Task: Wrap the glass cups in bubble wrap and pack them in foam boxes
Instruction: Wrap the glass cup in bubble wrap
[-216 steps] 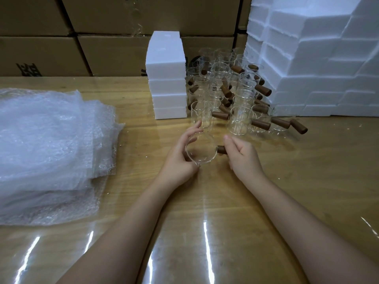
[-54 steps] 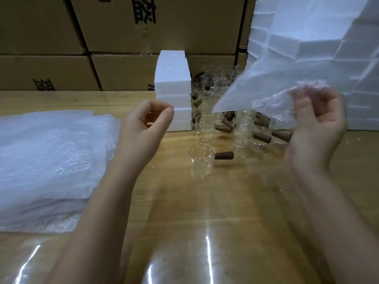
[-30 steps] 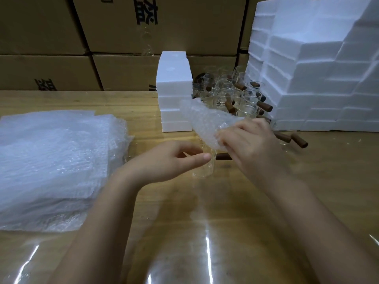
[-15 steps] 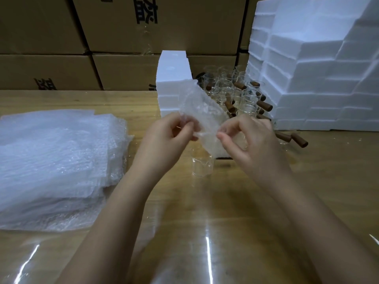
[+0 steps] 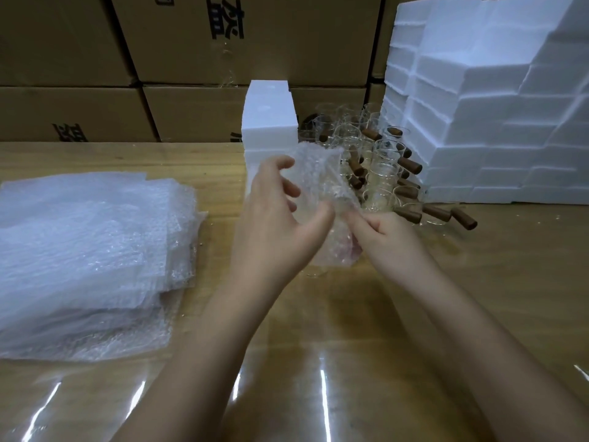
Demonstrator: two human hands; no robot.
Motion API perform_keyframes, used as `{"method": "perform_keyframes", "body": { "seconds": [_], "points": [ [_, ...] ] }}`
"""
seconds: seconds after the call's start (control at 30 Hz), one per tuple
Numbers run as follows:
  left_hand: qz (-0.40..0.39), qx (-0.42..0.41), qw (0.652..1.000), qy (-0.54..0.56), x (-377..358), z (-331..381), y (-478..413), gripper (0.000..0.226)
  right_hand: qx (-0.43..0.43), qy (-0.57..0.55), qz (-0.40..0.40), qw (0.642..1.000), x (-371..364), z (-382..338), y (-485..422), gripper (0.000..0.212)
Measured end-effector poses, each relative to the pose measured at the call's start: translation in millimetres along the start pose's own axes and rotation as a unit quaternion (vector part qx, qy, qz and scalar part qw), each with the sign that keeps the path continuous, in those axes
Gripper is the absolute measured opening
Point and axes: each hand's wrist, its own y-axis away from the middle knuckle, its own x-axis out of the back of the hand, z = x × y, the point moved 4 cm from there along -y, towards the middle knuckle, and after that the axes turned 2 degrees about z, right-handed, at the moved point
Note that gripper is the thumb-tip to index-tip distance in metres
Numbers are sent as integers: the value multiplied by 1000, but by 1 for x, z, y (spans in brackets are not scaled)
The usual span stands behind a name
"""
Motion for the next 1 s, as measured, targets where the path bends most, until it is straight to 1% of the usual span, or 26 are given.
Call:
{"method": "perform_keyframes", "body": {
  "seconds": [0.03,0.07,0.13,0.2,0.23,0.3,0.37,0.43,0.5,0.57,0.63,0.67,0.73,0.8,0.87,0.9,0.93,0.97,1.0],
  "points": [
    [-28,3,999,-44,-5,-2,2,55,6,-15,-14,1000,-2,-2,1,57],
    [-44,2,996,-72,-8,-3,2,57,11,-27,-29,999,-5,-5,2,56],
    [-41,-2,995,-92,-9,-2,2,47,16,-39,-65,997,-8,-9,4,51],
    [-30,6,996,-82,-8,0,2,31,28,-45,-92,994,-12,-12,6,53],
    [-31,13,997,-71,-9,1,2,26,37,-41,-93,994,-13,-13,7,52],
    [-51,17,997,-46,-11,2,3,21,58,-20,-79,995,-14,-14,8,48],
    [-66,9,997,-27,-12,4,3,14,51,-4,-79,996,-14,-15,8,46],
    [-56,-2,998,-34,-8,3,2,7,38,-3,-93,995,-15,-15,9,48],
    [-36,-3,998,-46,-2,1,-1,5,34,-2,-92,995,-15,-14,10,51],
    [-16,12,999,-39,8,-3,-6,8,15,7,-61,998,-11,-10,7,58],
    [25,29,999,-28,23,-8,-11,14,-35,-18,-18,999,-4,-4,4,59],
    [53,29,998,-29,32,-9,-13,17,-54,-33,3,998,-1,-2,2,55],
    [97,24,994,-47,46,-11,-16,18,-62,-38,40,997,5,2,-1,38],
    [116,20,991,-68,53,-10,-17,17,-59,-39,69,995,9,4,-3,20],
    [116,20,991,-60,54,-10,-17,19,-49,-51,91,993,8,4,-3,12],
    [112,20,992,-54,53,-9,-17,20,-29,-64,108,992,8,-2,0,13],
    [105,16,993,-49,51,-8,-16,20,10,-73,141,987,10,-10,4,15],
    [99,7,994,-48,48,-6,-15,20,78,-60,185,978,14,-22,8,17],
    [94,-8,994,-51,45,-3,-14,20,161,-33,225,960,20,-35,13,17]
  ]
}}
